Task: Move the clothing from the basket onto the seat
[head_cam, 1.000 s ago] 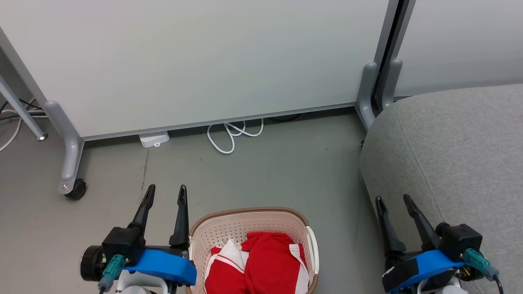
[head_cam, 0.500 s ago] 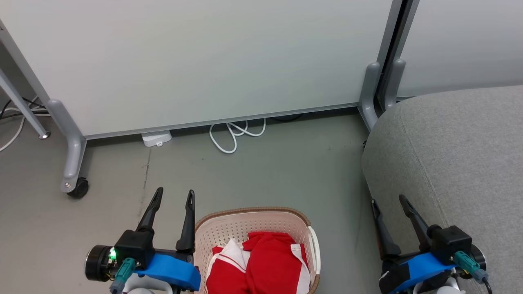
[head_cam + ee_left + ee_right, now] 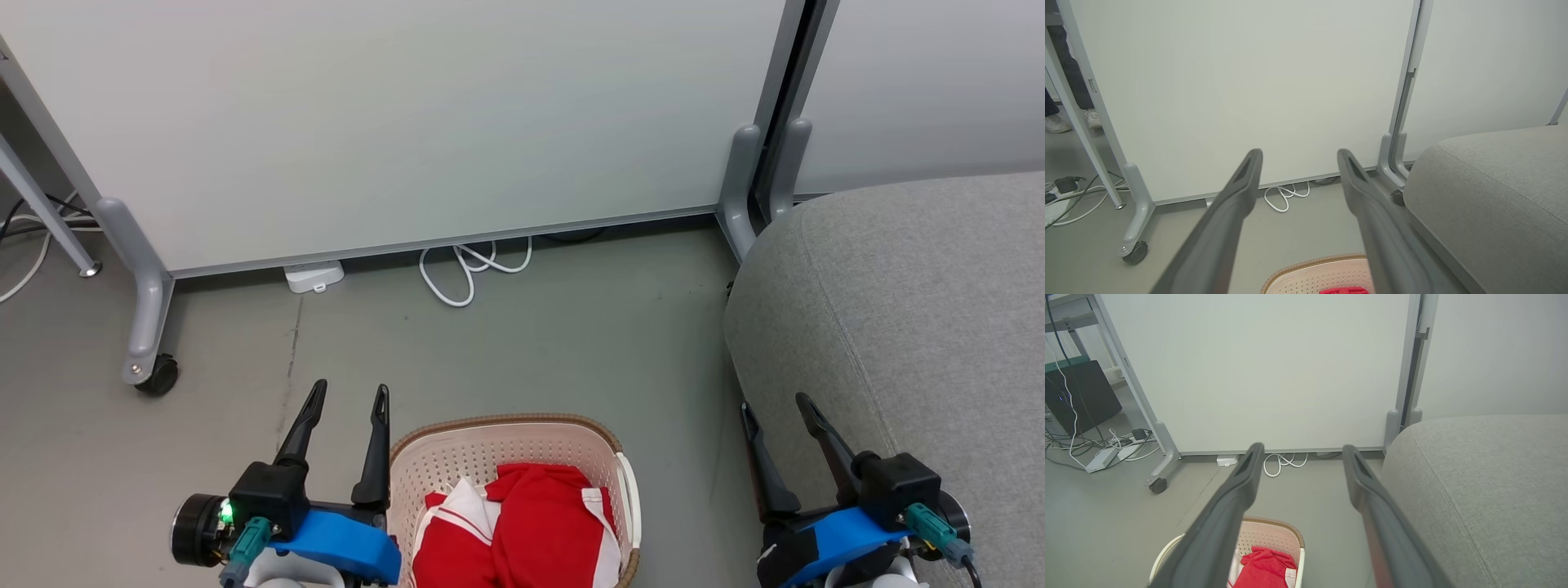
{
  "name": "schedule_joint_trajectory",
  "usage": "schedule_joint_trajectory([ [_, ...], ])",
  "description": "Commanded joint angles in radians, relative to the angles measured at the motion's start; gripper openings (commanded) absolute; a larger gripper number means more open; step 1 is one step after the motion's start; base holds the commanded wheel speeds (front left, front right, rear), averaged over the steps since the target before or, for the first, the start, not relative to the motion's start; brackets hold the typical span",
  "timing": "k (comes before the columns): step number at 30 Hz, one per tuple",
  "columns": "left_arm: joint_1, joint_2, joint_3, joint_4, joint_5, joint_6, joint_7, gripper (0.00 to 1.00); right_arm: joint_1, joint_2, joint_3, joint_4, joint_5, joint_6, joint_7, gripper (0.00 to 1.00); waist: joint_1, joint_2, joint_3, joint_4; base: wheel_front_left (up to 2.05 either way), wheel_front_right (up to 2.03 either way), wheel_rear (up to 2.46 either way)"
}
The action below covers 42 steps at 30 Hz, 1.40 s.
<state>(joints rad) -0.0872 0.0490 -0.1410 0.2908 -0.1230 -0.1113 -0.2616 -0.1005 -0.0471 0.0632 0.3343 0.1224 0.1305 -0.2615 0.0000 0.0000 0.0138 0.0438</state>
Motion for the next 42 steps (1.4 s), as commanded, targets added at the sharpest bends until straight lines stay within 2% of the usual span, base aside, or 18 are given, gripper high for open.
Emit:
schedule_joint_trajectory([
  [1,-0.011,0.002,0.001,0.002,-0.003,-0.005,-0.005,1.00,-0.011,-0.006,0.001,0.001,0.002,0.000,-0.006,1.00,0.0000,0.0000,0.001,0.000,0.00,0.00,0.00],
  [11,-0.062,0.004,-0.022,0.050,0.036,-0.014,-0.005,1.00,-0.030,-0.006,0.008,-0.005,-0.001,0.000,-0.005,1.00,0.0000,0.0000,0.045,-0.020,0.00,0.00,0.00],
  [18,-0.185,0.051,-0.095,0.164,0.061,-0.019,-0.004,1.00,-0.080,-0.006,0.006,-0.019,-0.014,0.000,-0.005,1.00,0.0000,0.0000,0.147,-0.059,0.00,0.00,0.00],
  [30,-0.458,0.184,-0.355,0.419,0.016,-0.019,-0.004,1.00,-0.208,-0.005,0.023,-0.054,-0.025,0.000,-0.005,1.00,0.0000,0.0000,0.384,-0.145,0.00,0.00,0.00],
  [42,-0.683,0.256,-0.724,0.696,-0.039,-0.019,-0.004,1.00,-0.304,-0.005,0.034,-0.092,-0.031,0.000,-0.005,1.00,0.0000,0.0000,0.583,-0.206,0.00,0.00,0.00],
])
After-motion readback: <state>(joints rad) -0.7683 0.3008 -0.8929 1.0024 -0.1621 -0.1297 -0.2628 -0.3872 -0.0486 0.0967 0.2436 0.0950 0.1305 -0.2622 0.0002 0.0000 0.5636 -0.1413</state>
